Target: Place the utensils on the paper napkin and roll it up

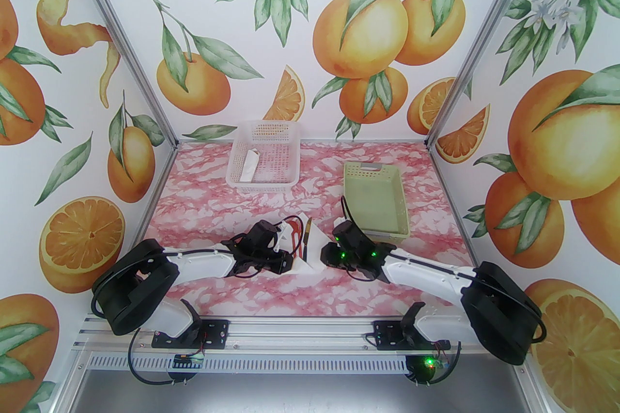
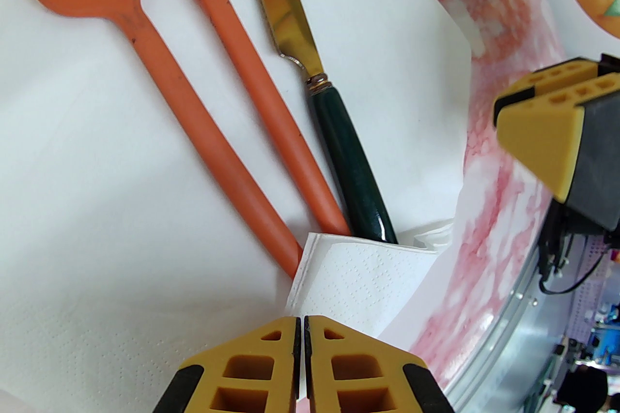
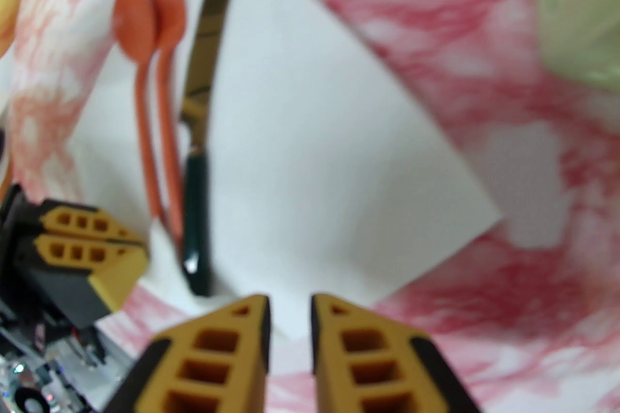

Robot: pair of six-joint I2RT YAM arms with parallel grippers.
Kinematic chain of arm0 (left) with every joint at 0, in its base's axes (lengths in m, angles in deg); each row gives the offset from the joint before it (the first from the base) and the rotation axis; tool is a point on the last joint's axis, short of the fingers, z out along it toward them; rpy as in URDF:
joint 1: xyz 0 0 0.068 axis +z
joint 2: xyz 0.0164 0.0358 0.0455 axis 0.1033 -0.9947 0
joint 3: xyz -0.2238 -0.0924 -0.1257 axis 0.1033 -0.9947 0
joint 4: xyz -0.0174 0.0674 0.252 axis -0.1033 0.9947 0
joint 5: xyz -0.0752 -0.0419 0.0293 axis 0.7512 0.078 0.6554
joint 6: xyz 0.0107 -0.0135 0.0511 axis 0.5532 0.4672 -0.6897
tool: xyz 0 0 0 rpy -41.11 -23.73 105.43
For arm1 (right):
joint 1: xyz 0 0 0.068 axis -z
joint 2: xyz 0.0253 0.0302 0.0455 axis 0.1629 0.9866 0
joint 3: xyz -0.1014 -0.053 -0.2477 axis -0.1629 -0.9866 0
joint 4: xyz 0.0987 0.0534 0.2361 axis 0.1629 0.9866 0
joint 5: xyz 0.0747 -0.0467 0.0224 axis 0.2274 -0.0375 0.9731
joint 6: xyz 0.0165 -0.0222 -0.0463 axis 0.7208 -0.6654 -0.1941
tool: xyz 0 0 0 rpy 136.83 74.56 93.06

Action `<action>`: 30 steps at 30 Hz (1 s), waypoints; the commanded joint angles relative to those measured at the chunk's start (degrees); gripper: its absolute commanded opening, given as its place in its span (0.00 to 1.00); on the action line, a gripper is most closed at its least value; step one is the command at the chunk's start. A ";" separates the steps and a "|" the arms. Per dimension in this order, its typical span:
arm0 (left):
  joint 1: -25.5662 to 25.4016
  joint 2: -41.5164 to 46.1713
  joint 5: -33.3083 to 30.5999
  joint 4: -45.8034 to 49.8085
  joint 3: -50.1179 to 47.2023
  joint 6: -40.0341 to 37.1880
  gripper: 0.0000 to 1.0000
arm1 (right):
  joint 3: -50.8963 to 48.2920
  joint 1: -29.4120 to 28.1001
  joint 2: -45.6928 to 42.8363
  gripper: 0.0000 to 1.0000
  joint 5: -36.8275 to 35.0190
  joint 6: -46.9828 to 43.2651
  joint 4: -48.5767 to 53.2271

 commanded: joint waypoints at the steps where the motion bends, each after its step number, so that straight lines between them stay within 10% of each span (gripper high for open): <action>1: 0.45 0.37 -0.24 -0.04 -0.60 -0.46 0.13 | 2.00 0.28 2.27 0.37 -6.48 -0.84 3.36; 9: 0.45 0.54 -0.33 0.29 -0.60 -0.48 0.13 | 3.57 0.29 5.01 0.55 -11.00 -1.96 4.33; 30: 0.39 0.54 -0.76 1.13 -0.61 -0.96 0.13 | 5.21 0.37 10.47 0.65 -10.98 -3.30 1.46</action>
